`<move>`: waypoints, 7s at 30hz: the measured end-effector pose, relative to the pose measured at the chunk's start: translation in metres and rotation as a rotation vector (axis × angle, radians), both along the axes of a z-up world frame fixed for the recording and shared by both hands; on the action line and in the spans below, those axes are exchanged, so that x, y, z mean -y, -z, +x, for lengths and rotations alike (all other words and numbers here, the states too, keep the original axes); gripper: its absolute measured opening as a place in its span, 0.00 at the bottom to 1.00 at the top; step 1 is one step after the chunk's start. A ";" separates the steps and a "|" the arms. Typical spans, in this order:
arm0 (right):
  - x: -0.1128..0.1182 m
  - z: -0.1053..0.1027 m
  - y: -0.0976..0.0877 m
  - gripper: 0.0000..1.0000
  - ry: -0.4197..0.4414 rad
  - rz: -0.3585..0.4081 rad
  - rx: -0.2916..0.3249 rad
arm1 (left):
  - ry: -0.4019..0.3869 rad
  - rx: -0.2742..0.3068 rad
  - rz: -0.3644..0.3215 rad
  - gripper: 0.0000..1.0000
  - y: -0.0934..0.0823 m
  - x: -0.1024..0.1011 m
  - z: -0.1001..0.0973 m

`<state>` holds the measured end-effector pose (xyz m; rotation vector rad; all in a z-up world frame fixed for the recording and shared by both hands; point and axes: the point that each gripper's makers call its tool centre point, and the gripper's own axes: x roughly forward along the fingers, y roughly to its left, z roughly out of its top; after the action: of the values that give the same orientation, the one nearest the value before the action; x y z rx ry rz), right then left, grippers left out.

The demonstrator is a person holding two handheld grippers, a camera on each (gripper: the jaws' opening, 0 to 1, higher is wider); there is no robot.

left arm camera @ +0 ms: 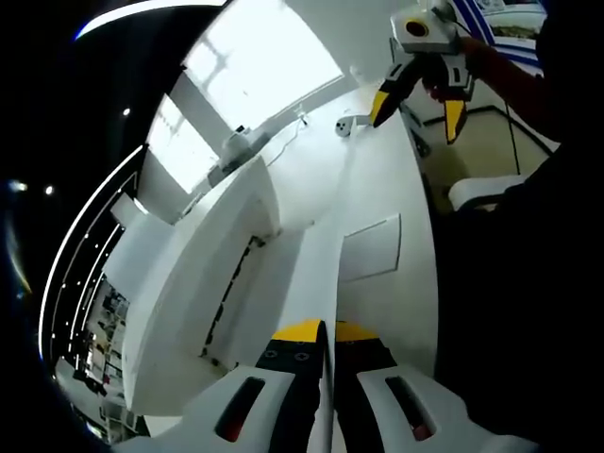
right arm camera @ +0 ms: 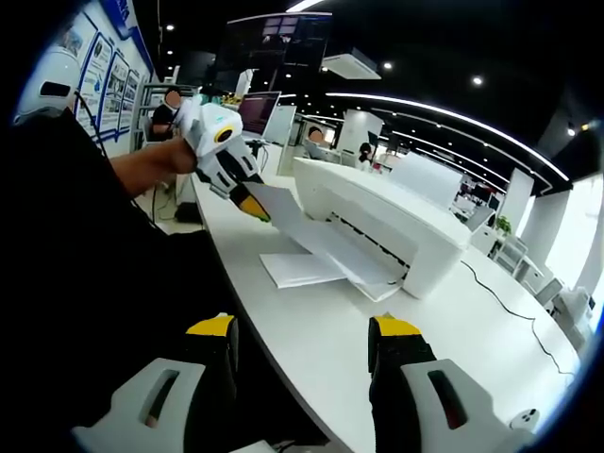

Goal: Remove the paper from the printer output slot and place it on top of the printer

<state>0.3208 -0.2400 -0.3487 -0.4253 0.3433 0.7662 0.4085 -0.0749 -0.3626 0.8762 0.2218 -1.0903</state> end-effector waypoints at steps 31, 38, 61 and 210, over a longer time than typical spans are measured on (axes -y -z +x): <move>0.000 0.002 -0.001 0.51 0.004 0.015 0.001 | -0.003 -0.041 -0.059 0.06 -0.012 -0.008 0.003; 0.000 0.002 -0.001 0.51 0.005 0.007 0.000 | -0.012 -0.023 -0.085 0.06 -0.020 -0.010 0.006; 0.001 0.001 -0.001 0.51 0.002 0.000 -0.001 | -0.015 -0.024 -0.092 0.06 -0.031 -0.014 0.013; 0.003 0.002 -0.005 0.51 0.003 0.002 0.006 | -0.027 -0.081 -0.147 0.05 -0.066 -0.022 0.043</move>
<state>0.3226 -0.2429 -0.3437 -0.4257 0.3373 0.7624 0.4513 -0.0532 -0.2965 0.6966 0.2176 -1.1036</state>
